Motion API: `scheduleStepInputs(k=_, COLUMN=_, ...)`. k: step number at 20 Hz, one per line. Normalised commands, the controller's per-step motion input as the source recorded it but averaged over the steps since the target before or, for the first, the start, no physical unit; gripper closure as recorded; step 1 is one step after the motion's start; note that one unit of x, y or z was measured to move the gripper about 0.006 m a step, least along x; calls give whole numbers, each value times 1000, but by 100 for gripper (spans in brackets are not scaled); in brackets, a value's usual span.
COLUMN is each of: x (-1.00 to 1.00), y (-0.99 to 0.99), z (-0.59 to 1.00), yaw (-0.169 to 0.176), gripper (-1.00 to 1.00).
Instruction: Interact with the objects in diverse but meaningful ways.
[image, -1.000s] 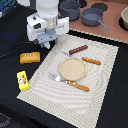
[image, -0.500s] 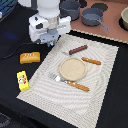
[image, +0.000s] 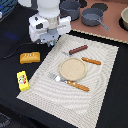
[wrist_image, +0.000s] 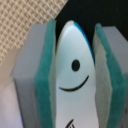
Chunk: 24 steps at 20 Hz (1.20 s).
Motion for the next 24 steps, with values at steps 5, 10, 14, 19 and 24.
scheduleStepInputs(k=5, x=31, y=-83, z=1000, yaw=0, gripper=100)
scheduleStepInputs(k=10, x=667, y=-370, z=1000, yaw=-9, gripper=100)
scheduleStepInputs(k=14, x=816, y=-514, z=1000, yaw=-27, gripper=100)
scheduleStepInputs(k=19, x=816, y=-500, z=979, yaw=-29, gripper=100)
scheduleStepInputs(k=24, x=784, y=-526, z=737, yaw=-18, gripper=100)
